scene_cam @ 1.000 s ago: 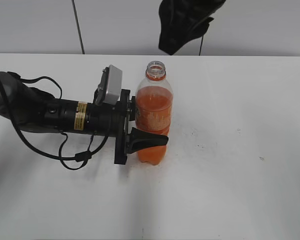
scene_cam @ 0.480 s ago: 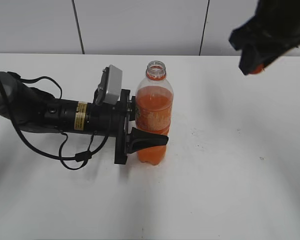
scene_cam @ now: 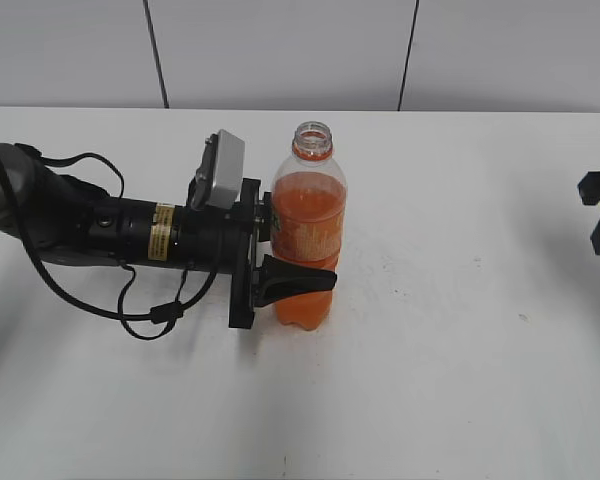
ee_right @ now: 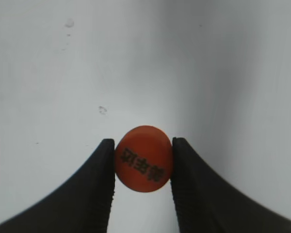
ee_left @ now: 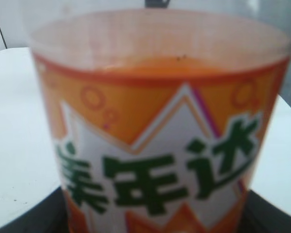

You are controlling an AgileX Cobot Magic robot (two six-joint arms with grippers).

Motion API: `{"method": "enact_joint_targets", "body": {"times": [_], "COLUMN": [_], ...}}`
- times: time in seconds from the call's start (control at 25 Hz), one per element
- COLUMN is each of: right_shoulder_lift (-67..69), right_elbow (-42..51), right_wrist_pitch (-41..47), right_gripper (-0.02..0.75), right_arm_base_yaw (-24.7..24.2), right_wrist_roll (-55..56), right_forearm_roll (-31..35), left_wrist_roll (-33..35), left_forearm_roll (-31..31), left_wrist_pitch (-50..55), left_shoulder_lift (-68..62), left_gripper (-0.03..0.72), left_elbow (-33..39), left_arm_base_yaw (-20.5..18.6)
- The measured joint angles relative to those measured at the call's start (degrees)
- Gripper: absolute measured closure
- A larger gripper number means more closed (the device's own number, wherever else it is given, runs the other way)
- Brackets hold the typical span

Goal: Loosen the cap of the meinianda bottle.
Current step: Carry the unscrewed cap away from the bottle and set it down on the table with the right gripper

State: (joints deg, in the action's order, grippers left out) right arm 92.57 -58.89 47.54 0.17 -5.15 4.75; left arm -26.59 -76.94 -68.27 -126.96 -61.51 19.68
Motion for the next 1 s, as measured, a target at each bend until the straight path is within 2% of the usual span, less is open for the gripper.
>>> {"method": "enact_joint_targets", "body": {"times": [0.28, 1.0], "right_shoulder_lift": [5.55, 16.27], "right_elbow": [1.50, 1.50], "right_wrist_pitch": [-3.30, -10.20], "right_gripper": [0.468, 0.468], "right_arm_base_yaw": [-0.80, -0.80], "right_wrist_roll": [0.16, 0.39], "right_forearm_roll": [-2.71, -2.55], "left_wrist_roll": [0.00, 0.00], "left_forearm_roll": [0.00, 0.00], "left_wrist_pitch": [0.00, 0.00], "left_shoulder_lift": [0.00, 0.00], "left_gripper": [0.270, 0.270], "left_elbow": [0.00, 0.00], "left_arm_base_yaw": [0.00, 0.05]}}
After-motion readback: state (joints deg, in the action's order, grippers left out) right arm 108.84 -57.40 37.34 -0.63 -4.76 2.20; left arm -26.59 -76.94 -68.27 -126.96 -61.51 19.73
